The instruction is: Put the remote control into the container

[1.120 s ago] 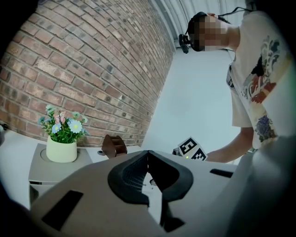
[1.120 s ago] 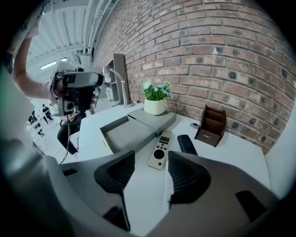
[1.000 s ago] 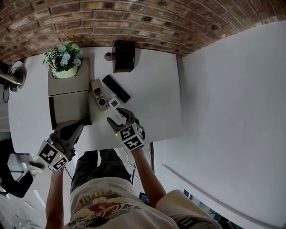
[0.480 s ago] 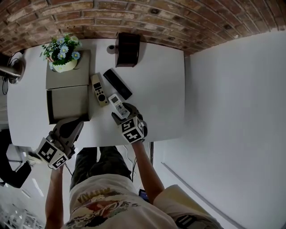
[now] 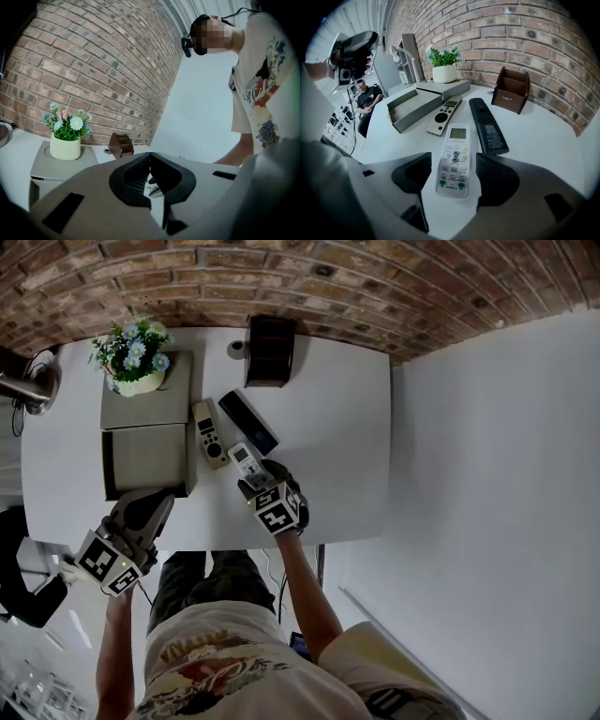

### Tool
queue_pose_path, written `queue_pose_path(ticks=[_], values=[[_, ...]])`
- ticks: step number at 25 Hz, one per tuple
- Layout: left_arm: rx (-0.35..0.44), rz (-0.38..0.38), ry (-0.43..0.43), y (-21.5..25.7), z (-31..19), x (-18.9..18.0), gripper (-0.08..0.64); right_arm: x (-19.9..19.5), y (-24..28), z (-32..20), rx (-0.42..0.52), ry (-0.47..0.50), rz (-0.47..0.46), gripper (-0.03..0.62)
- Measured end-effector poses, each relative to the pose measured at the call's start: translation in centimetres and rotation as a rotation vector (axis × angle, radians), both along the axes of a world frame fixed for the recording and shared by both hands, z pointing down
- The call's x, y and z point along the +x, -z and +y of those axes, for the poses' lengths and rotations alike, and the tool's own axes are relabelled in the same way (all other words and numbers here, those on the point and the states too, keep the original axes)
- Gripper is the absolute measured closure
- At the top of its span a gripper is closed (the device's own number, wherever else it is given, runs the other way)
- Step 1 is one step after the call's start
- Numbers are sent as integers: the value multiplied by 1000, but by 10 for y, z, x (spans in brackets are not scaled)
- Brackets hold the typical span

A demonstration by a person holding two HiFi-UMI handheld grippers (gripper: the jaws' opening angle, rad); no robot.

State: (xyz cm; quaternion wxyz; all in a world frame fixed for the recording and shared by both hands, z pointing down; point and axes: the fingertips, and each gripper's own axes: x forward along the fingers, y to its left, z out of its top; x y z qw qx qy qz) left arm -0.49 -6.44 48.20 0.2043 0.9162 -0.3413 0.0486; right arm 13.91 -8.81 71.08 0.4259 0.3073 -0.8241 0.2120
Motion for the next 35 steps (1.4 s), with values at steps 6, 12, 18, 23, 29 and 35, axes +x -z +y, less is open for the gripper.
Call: queue_pose_path(ticks=[6, 12, 18, 23, 29, 35], values=[[1, -16, 14, 6, 1, 3, 554, 3, -14, 5, -31, 16, 11, 302], [1, -20, 27, 8, 2, 10, 554, 3, -14, 5, -8, 50, 26, 302], [-2, -18, 35, 9, 4, 13, 555, 4, -14, 3, 11, 40, 15, 304], [5, -15, 44, 14, 6, 15, 554, 8, -13, 0, 18, -5, 12, 339], [20, -19, 50, 19, 12, 14, 554, 9, -13, -1, 3, -10, 15, 344], [20, 4, 65, 24, 10, 16, 555, 11, -4, 3, 4, -3, -13, 344]])
